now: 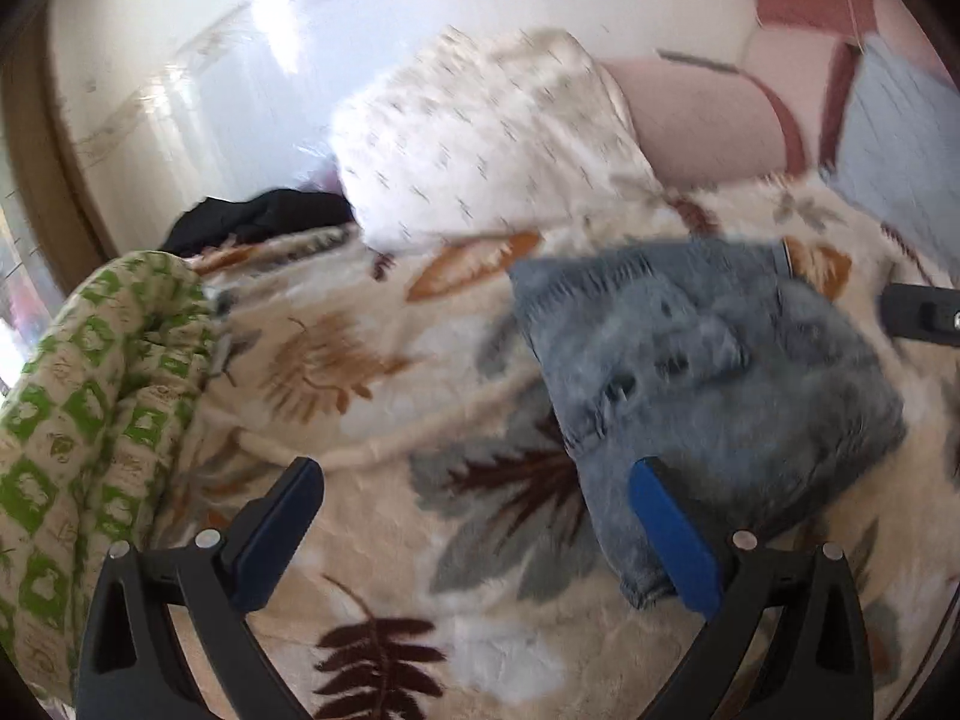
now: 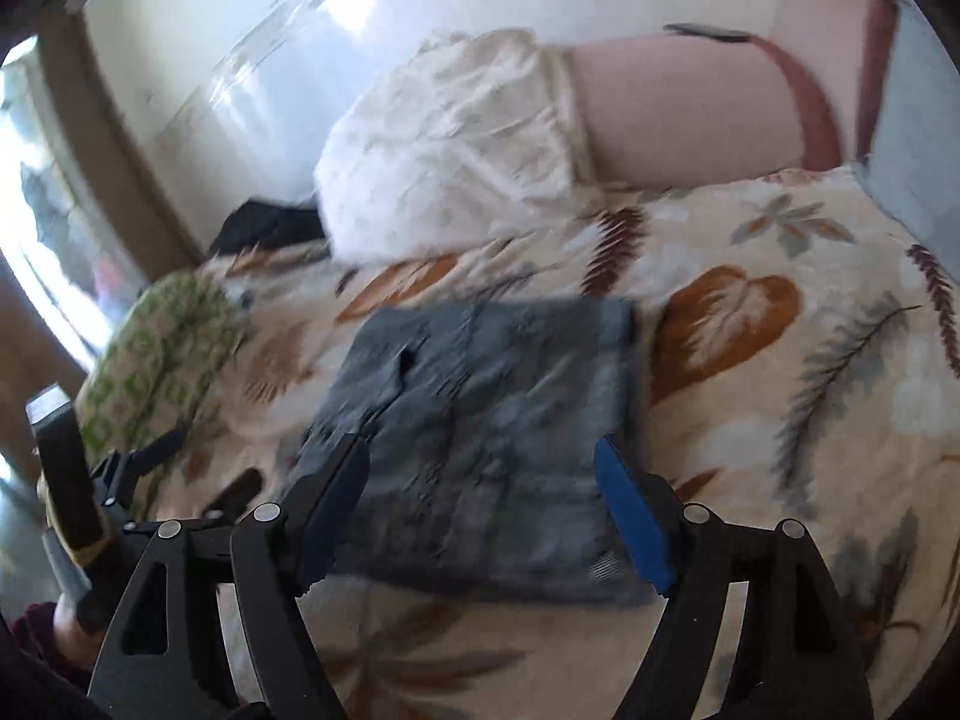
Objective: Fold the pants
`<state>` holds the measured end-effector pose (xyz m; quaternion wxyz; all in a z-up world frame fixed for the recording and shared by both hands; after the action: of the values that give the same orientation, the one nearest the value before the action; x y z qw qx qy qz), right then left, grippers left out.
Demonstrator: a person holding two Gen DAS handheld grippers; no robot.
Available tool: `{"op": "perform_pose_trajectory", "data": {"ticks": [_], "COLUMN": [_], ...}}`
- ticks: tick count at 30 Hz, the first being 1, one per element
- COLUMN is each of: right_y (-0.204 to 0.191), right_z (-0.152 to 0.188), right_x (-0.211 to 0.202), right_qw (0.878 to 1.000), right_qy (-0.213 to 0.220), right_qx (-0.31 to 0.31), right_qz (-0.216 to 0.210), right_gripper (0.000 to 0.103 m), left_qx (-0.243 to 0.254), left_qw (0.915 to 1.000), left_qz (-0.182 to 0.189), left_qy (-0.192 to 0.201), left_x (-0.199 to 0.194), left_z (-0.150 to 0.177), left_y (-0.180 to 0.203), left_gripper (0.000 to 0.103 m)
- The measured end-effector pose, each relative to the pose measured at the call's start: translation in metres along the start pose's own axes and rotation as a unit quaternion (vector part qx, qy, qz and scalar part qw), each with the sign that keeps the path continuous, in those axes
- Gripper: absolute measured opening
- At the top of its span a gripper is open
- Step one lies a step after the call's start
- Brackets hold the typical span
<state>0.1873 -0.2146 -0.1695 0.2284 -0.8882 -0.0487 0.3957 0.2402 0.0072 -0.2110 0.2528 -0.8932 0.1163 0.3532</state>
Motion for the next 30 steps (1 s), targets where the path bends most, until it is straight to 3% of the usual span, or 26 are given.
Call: {"op": "perform_pose_trajectory", "data": {"ticks": [6,16,19,24,30], "right_y": [-0.001,0.011,0.005,0.006,0.015], "right_z": [0.032,0.049,0.042,0.019,0.007], "right_x": [0.042,0.061,0.044,-0.018,-0.045], "right_qw": [0.995,0.99,0.991,0.997,0.995], "right_qy": [-0.04,-0.065,-0.047,0.03,0.059], "right_qx": [-0.059,-0.083,-0.087,-0.036,-0.017], "right_qz": [0.074,0.094,0.093,0.068,0.079], "right_gripper": [0.077,0.078,0.077,0.08,0.082], "left_qx": [-0.001,0.037,0.008,-0.037,-0.041], "left_qw": [1.0,0.999,0.9999,0.9973,0.995], "left_qz": [0.003,-0.015,-0.005,0.016,0.026], "left_qy": [-0.002,-0.019,0.009,0.062,0.087], "left_x": [0.013,0.024,0.002,-0.048,-0.078], "left_z": [0.003,0.01,0.004,-0.013,-0.026], "left_y": [0.001,0.012,0.002,-0.005,0.001], "left_gripper": [0.103,0.103,0.102,0.103,0.103]}}
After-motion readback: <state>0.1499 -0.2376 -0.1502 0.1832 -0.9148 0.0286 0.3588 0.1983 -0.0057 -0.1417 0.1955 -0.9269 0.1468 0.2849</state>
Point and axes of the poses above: each gripper's, at about its wrist camera, not at the fingertips, and x roughly the way its jaws point, y to its right, z to its underside, the point moved 5 cm from there along x, roughly the way its jaws point, and after that the axes turned 13 degrees about x, right-handed, at the moved point
